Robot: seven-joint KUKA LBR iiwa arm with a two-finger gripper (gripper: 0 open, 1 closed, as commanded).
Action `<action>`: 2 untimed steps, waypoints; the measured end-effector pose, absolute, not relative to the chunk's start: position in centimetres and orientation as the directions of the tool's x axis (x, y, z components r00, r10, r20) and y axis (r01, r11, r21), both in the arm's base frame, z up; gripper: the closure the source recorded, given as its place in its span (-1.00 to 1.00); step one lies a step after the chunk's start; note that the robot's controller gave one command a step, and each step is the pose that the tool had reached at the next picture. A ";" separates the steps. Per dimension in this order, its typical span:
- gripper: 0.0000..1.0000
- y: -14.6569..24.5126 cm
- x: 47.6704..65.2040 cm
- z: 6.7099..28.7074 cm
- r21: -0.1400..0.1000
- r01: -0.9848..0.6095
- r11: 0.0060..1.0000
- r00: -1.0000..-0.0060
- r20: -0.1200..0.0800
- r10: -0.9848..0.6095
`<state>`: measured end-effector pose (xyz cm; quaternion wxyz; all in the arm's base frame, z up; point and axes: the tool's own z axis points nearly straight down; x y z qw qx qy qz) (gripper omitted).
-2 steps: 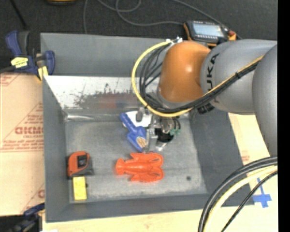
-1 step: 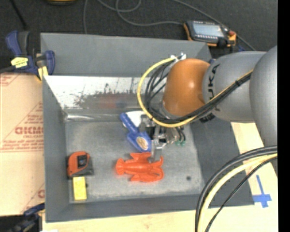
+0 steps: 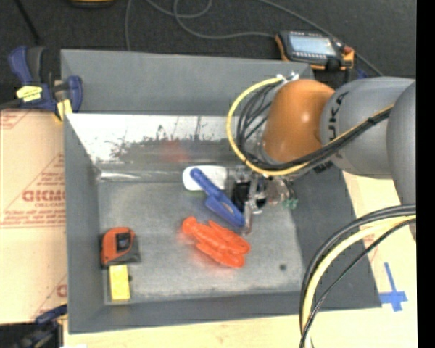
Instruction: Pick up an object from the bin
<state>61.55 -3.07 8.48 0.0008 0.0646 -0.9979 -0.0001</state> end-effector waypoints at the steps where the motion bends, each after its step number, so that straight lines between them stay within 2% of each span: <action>1: 1.00 -6.1 58.6 7.1 0.000 -0.054 0.999 -0.999 -0.005 -0.054; 2: -1.00 -6.1 58.6 7.1 0.001 -0.053 0.999 -0.999 -0.005 -0.053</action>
Offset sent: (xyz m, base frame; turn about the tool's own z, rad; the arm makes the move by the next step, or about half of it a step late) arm 0.0000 0.0000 0.0000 0.0000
